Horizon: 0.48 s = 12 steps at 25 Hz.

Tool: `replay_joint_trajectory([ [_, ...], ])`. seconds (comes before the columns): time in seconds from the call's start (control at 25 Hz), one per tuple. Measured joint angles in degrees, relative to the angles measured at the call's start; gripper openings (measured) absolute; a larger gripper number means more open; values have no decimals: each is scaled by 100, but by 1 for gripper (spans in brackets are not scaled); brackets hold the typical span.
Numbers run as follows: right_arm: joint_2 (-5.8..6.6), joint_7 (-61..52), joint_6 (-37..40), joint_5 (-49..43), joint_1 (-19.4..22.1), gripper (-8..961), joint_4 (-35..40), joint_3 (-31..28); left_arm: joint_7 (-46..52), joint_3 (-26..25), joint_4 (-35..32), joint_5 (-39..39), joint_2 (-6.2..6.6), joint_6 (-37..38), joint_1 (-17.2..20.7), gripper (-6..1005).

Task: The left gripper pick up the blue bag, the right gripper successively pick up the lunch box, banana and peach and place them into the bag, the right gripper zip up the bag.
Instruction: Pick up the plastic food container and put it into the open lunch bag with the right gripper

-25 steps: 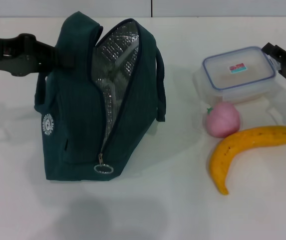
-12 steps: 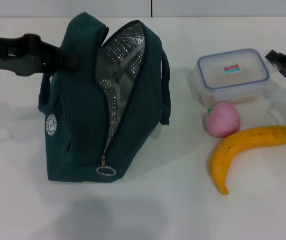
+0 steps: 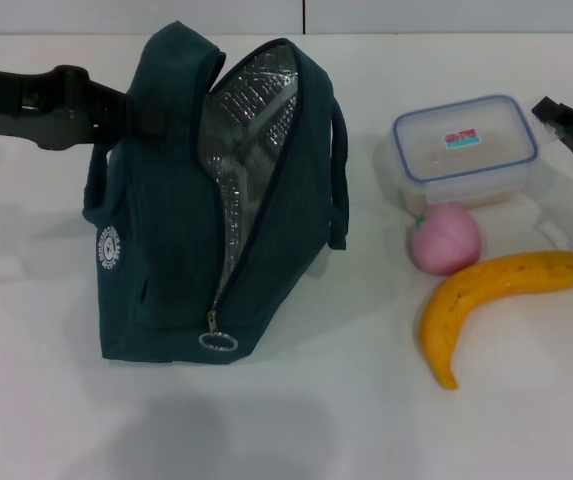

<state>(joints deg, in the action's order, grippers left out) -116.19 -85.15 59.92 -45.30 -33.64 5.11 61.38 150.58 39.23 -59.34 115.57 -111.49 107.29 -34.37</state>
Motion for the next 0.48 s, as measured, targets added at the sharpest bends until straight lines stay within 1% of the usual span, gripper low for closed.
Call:
replay_joint_trajectory([
  [0.16, 0, 79, 198, 2, 41, 94, -6, -29, -2, 4, -3, 0, -7, 12, -3, 38],
  [0.48, 0, 51, 860, 339, 232, 93, -38, -48, -11, 37, -22, -172, -27, 22, -17, 38],
])
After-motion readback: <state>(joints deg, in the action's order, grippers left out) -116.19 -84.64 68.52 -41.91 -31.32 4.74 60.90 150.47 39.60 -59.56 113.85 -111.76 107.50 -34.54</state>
